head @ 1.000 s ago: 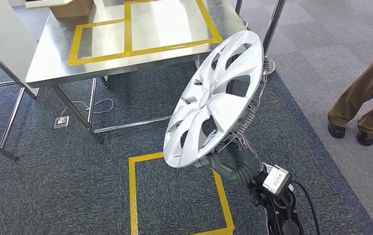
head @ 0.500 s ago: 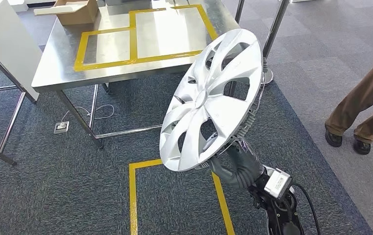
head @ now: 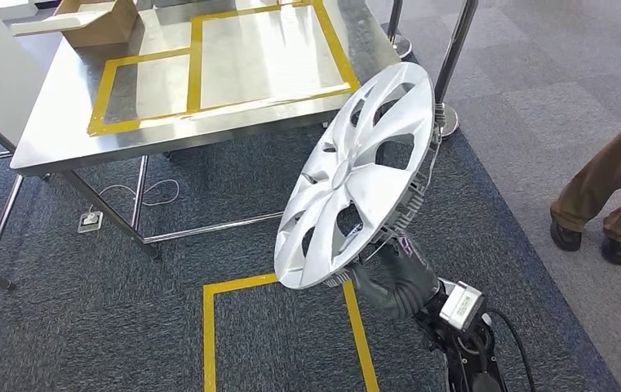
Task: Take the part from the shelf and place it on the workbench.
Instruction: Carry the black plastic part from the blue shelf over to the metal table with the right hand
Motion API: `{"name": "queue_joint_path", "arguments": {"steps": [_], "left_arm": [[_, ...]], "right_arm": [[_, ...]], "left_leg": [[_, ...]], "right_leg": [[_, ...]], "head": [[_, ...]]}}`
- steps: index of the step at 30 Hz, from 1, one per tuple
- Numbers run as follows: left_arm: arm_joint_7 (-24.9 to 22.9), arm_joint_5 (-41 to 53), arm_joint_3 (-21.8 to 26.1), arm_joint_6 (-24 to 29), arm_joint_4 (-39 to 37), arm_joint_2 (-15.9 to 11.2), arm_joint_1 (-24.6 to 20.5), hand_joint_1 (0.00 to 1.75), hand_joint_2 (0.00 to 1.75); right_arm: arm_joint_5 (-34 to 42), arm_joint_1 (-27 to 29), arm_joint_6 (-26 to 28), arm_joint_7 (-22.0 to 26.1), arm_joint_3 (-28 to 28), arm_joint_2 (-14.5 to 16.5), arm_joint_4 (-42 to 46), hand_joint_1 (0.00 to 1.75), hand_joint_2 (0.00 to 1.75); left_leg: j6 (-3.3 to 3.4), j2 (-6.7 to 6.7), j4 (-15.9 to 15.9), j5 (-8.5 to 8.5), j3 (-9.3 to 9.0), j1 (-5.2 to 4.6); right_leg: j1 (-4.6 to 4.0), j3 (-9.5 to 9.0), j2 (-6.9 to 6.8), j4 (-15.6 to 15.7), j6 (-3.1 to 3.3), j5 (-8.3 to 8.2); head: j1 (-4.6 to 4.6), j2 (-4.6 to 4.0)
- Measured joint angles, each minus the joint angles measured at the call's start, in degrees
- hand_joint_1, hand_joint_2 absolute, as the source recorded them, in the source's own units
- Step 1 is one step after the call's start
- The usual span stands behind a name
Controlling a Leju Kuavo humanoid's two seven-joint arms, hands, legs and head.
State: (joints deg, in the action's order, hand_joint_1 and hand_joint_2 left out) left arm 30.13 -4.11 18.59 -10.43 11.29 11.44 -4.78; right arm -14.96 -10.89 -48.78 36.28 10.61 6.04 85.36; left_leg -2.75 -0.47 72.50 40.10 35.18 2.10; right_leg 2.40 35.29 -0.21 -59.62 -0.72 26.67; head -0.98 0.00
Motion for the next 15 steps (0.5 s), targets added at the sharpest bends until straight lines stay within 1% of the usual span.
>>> {"name": "queue_joint_path", "arguments": {"steps": [1, 2, 4, 5, 6, 7, 8, 9, 10, 11, 12, 13, 14, 15], "left_arm": [[-0.08, 0.00, -0.01, 0.22, -0.01, 0.01, 0.00, 0.00, 1.75], [-0.13, 0.00, -0.01, 0.39, -0.01, 0.02, 0.00, 0.00, 1.75], [-0.19, 0.00, -0.01, 0.67, -0.02, -0.02, 0.06, 0.00, 1.75], [-0.19, 0.00, -0.01, 0.77, -0.03, -0.03, 0.09, 0.00, 1.75], [-0.16, 0.00, -0.01, 0.80, -0.04, -0.03, 0.11, 0.00, 1.75], [-0.10, 0.00, 0.00, 0.79, -0.06, -0.02, 0.11, 0.00, 1.75], [-0.03, -0.01, 0.01, 0.66, -0.05, 0.01, 0.09, 0.00, 1.75], [0.08, -0.03, 0.02, 0.31, -0.03, 0.05, 0.07, 0.00, 1.75], [0.19, -0.11, 0.03, -0.28, -0.01, 0.08, 0.03, 0.00, 1.75], [0.27, -0.30, 0.04, -1.15, 0.01, 0.13, -0.02, 0.00, 1.75], [0.35, -0.59, 0.07, -2.29, 0.02, 0.17, -0.05, 0.00, 1.75], [0.44, -0.97, 0.13, -3.68, 0.02, 0.19, -0.05, 0.00, 1.75], [0.52, -1.32, 0.24, -5.13, 0.02, 0.19, 0.02, 0.00, 1.75], [0.60, -1.59, 0.36, -6.31, 0.01, 0.19, 0.12, 0.00, 1.75]], "right_arm": [[-0.01, -0.02, 0.00, 0.00, -0.01, 0.03, 0.01, 1.75, 1.75], [-0.02, -0.07, 0.00, 0.01, -0.01, 0.05, 0.01, 1.75, 1.75], [-0.04, -0.23, 0.00, 0.01, -0.01, 0.15, 0.00, 1.75, 1.75], [-0.05, -0.34, 0.00, 0.03, -0.01, 0.19, 0.00, 1.75, 1.75], [-0.06, -0.46, 0.00, 0.05, -0.01, 0.22, 0.00, 1.75, 1.75], [-0.07, -0.57, -0.01, 0.07, 0.00, 0.24, 0.00, 1.75, 1.75], [-0.08, -0.71, -0.01, 0.08, 0.01, 0.26, 0.02, 1.75, 1.75], [-0.09, -0.83, -0.02, 0.08, 0.02, 0.28, 0.03, 1.75, 1.75], [-0.09, -0.96, -0.02, 0.09, 0.03, 0.31, 0.04, 1.75, 1.75], [-0.08, -1.12, -0.02, 0.11, 0.04, 0.32, 0.04, 1.75, 1.75], [-0.07, -1.26, -0.02, 0.14, 0.05, 0.32, 0.04, 1.75, 1.75], [-0.06, -1.37, -0.02, 0.19, 0.06, 0.30, 0.04, 1.75, 1.75], [-0.06, -1.42, -0.02, 0.24, 0.07, 0.28, 0.03, 1.75, 1.75], [-0.06, -1.42, -0.02, 0.29, 0.07, 0.27, 0.02, 1.75, 1.75]], "left_leg": [[0.36, 0.00, -0.88, -0.29, 1.00, -0.21], [0.92, 0.04, -3.11, -2.42, 1.40, -0.50], [2.49, 0.58, -9.33, -9.18, 1.18, -1.42], [3.14, 0.94, -11.75, -11.31, 0.99, -1.89], [3.58, 1.23, -13.09, -12.59, 0.82, -2.25], [3.74, 1.29, -13.33, -12.55, 0.73, -2.48], [3.82, 1.15, -13.57, -12.62, 0.50, -2.51], [3.93, 0.95, -13.80, -13.06, 0.13, -2.40], [4.12, 0.76, -14.09, -13.08, -0.22, -2.28], [4.44, 0.60, -14.43, -12.91, -0.64, -2.15], [4.82, 0.44, -14.65, -12.60, -1.04, -2.08], [5.20, 0.27, -14.71, -12.09, -1.37, -2.16], [5.51, 0.09, -14.73, -11.50, -1.78, -2.27], [5.69, -0.10, -14.72, -11.00, -2.35, -2.39]], "right_leg": [[-0.22, -0.87, 0.02, 0.07, 0.09, 0.57], [-0.44, -1.75, 0.01, 0.10, 0.14, 1.15], [-0.81, -3.31, -0.10, 0.15, 0.06, 2.23], [-0.97, -3.78, -0.15, 0.18, -0.14, 2.65], [-1.08, -4.03, -0.20, 0.21, -0.42, 3.00], [-1.16, -4.23, -0.24, 0.27, -0.77, 3.27], [-1.17, -4.38, -0.34, 0.44, -1.11, 3.49], [-1.13, -4.54, -0.44, 0.45, -1.41, 3.79], [-1.10, -4.43, -0.50, -0.16, -1.64, 4.27], [-1.10, -3.62, -0.49, -1.93, -1.82, 5.12], [-1.08, -1.94, -0.41, -5.04, -1.97, 6.27], [-1.11, 0.43, -0.30, -9.14, -2.08, 7.49], [-1.12, 3.08, -0.22, -13.26, -2.18, 8.34], [-1.12, 5.19, -0.17, -16.06, -2.21, 8.28]], "head": [[-0.03, 0.00], [-0.05, 0.00], [-0.02, 0.00], [-0.08, 0.00], [-0.15, 0.00], [-0.21, 0.00], [-0.33, 0.00], [-0.32, 0.00], [-0.28, 0.00], [-0.26, 0.00], [-0.21, 0.00], [-0.21, 0.00], [-0.22, 0.00], [-0.24, 0.00]]}}
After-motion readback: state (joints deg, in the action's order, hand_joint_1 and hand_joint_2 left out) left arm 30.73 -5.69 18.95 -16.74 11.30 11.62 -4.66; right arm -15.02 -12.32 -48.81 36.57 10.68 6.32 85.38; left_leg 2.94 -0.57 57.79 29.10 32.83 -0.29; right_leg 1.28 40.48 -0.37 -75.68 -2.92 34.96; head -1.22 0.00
